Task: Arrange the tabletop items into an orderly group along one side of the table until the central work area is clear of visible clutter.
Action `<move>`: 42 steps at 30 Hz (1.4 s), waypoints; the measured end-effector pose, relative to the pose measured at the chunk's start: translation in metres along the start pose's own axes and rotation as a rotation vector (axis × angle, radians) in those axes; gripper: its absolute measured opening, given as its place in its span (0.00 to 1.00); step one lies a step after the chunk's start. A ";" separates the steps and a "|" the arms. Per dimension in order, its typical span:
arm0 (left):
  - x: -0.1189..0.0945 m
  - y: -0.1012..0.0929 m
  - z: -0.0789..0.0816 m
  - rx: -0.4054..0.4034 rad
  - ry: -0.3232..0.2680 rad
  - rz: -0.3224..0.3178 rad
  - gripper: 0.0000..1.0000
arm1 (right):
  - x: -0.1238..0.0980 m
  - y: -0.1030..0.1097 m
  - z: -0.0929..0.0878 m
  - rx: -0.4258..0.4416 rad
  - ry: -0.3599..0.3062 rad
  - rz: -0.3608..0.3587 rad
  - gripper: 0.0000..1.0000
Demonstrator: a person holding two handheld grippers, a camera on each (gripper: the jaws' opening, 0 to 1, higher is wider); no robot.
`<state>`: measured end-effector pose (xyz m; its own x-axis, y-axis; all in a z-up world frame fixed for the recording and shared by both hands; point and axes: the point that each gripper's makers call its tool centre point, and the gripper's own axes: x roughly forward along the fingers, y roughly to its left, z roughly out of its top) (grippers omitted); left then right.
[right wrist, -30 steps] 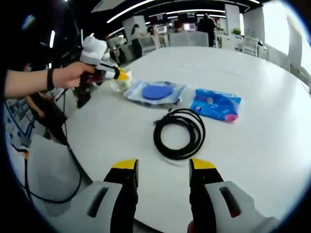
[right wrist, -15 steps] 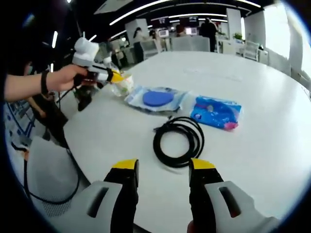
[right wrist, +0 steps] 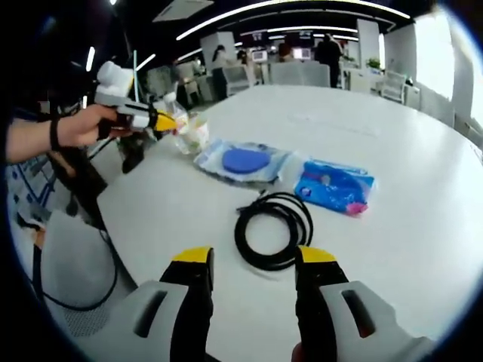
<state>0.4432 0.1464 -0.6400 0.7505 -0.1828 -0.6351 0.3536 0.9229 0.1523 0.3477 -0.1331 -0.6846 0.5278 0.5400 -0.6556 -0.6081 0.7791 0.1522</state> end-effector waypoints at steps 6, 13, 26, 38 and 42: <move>-0.016 0.003 0.000 -0.019 -0.013 0.008 0.13 | -0.001 0.002 0.009 -0.005 -0.015 0.014 0.42; -0.029 0.007 -0.004 -0.038 -0.028 0.021 0.14 | -0.002 0.002 0.013 -0.033 -0.017 0.022 0.42; -0.058 0.005 -0.013 -0.082 -0.051 0.027 0.16 | -0.010 0.000 0.015 -0.067 -0.019 0.024 0.42; -0.087 -0.005 -0.027 -0.153 -0.085 0.028 0.23 | -0.022 -0.006 0.020 -0.083 -0.022 0.030 0.45; -0.096 -0.012 -0.032 -0.185 -0.109 0.015 0.27 | -0.027 -0.010 0.019 -0.084 -0.026 0.024 0.47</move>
<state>0.3487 0.1633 -0.6046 0.8143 -0.1949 -0.5468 0.2408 0.9705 0.0127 0.3510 -0.1495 -0.6549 0.5268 0.5674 -0.6329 -0.6677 0.7370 0.1049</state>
